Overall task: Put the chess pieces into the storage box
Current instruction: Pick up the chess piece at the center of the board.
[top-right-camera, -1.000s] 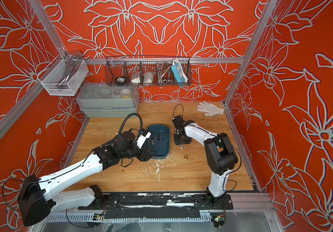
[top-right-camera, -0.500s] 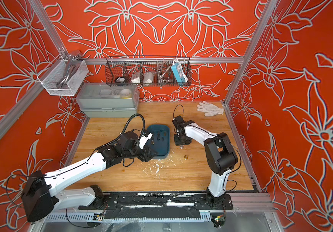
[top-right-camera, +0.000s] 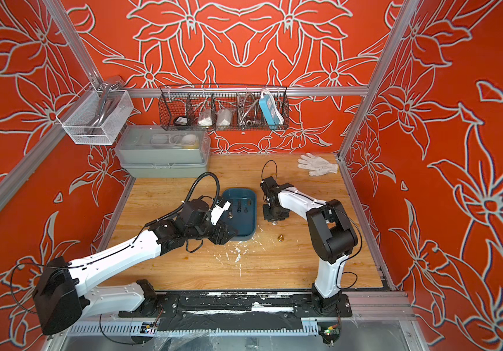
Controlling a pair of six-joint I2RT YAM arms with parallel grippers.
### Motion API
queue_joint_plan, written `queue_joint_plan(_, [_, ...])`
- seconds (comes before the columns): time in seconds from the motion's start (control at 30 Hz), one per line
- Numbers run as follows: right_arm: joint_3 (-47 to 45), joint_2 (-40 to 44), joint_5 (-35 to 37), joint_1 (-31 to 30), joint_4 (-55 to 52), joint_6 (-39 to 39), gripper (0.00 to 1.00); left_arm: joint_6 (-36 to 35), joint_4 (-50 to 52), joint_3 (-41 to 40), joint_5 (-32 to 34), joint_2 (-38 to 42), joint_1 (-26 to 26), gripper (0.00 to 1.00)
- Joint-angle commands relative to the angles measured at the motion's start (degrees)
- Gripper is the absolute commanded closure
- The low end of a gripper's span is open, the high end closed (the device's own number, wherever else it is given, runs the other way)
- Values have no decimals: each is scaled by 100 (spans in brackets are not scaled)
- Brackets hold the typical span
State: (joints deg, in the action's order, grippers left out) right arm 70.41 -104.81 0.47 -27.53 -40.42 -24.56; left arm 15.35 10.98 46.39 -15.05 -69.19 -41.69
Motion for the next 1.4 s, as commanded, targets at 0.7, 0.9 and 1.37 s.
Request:
queue_joint_plan(0.7, [-212, 31, -25, 28, 44, -58, 79, -50, -18, 156, 150, -87, -19, 35])
queue_joint_plan(0.9, [-186, 68, 3, 28, -14, -15, 82, -94, 22, 144, 215, -77, -23, 35])
queue_joint_plan(1.37, [-119, 526, -47, 4, -282, 81, 85, 34, 53, 236, 450, -114, -23, 35])
